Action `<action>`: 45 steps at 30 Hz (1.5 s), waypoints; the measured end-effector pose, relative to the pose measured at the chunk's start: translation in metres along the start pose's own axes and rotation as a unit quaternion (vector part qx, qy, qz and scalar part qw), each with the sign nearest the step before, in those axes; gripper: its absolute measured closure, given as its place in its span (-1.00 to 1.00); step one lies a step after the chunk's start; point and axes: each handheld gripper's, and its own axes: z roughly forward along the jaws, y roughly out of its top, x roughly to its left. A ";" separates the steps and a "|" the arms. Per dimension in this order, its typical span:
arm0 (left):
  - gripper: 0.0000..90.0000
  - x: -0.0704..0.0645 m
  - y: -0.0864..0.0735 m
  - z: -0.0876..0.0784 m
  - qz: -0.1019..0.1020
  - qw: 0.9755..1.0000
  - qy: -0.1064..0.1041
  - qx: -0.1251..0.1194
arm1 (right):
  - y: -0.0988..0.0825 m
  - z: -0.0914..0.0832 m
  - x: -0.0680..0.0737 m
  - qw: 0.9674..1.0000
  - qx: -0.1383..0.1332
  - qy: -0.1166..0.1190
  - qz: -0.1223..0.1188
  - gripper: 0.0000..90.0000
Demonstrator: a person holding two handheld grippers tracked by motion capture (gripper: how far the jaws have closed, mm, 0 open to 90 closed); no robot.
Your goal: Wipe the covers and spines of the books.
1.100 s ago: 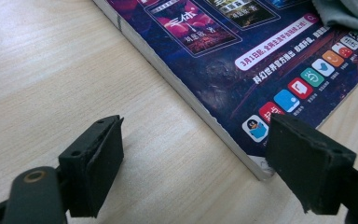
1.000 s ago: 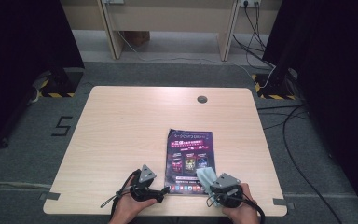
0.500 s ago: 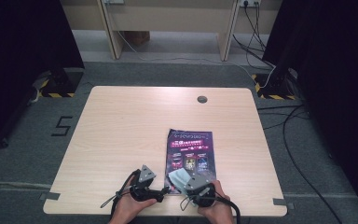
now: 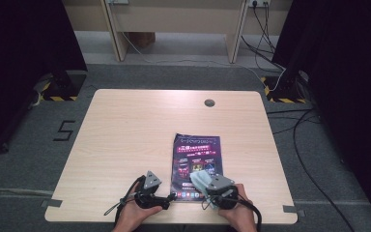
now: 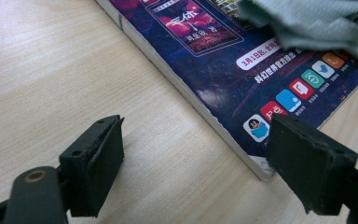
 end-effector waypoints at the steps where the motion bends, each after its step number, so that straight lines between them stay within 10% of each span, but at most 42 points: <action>1: -0.59 0.000 0.000 0.000 0.000 1.000 0.000 0.000 | -0.003 -0.002 -0.004 1.000 0.000 -0.004 0.004 0.70; 12: -0.59 0.000 0.000 0.000 0.000 1.000 0.000 -0.002 | -0.016 -0.010 -0.015 0.999 0.008 -0.027 0.022 0.70; 45: -0.61 0.001 0.000 0.001 0.001 1.000 -0.005 -0.001 | 0.053 0.059 -0.105 0.992 0.055 -0.071 0.091 0.67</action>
